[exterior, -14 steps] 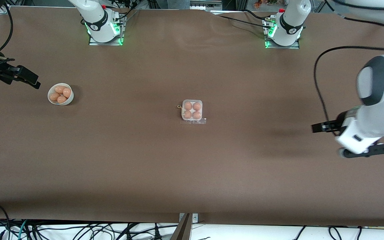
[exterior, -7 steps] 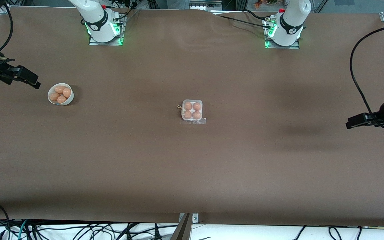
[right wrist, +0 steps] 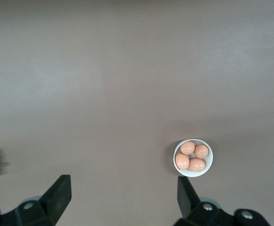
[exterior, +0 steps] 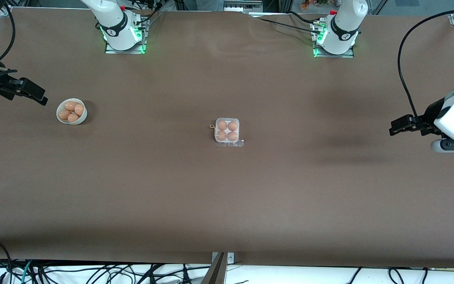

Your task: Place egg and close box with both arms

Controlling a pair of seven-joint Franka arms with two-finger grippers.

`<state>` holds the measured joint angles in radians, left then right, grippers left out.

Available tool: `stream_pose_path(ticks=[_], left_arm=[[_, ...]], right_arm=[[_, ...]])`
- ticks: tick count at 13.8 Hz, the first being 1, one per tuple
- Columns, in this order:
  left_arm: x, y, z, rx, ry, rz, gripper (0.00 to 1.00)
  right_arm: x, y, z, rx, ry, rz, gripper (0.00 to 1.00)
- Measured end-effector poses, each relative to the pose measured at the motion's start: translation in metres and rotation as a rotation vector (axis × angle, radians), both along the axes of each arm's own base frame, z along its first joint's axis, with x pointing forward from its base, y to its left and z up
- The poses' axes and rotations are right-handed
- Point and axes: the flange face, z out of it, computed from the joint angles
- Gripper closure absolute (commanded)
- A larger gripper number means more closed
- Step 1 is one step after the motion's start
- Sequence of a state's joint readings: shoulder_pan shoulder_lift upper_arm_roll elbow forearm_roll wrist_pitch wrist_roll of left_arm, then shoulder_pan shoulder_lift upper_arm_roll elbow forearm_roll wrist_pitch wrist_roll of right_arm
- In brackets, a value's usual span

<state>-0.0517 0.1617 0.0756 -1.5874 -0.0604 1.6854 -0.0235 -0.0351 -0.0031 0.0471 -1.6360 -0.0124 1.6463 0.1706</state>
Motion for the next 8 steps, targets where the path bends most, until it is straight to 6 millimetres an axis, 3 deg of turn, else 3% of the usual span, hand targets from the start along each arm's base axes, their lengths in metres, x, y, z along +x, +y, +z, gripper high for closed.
stream_pose_path(ticks=[4, 8], left_arm=[[-0.016, 0.002, -0.011, -0.004, 0.011, 0.002, 0.00], [-0.018, 0.006, 0.009, 0.102, -0.055, -0.032, 0.00]], right_arm=[[0.000, 0.000, 0.000, 0.000, 0.000, 0.000, 0.00], [0.000, 0.000, 0.000, 0.000, 0.000, -0.001, 0.00]])
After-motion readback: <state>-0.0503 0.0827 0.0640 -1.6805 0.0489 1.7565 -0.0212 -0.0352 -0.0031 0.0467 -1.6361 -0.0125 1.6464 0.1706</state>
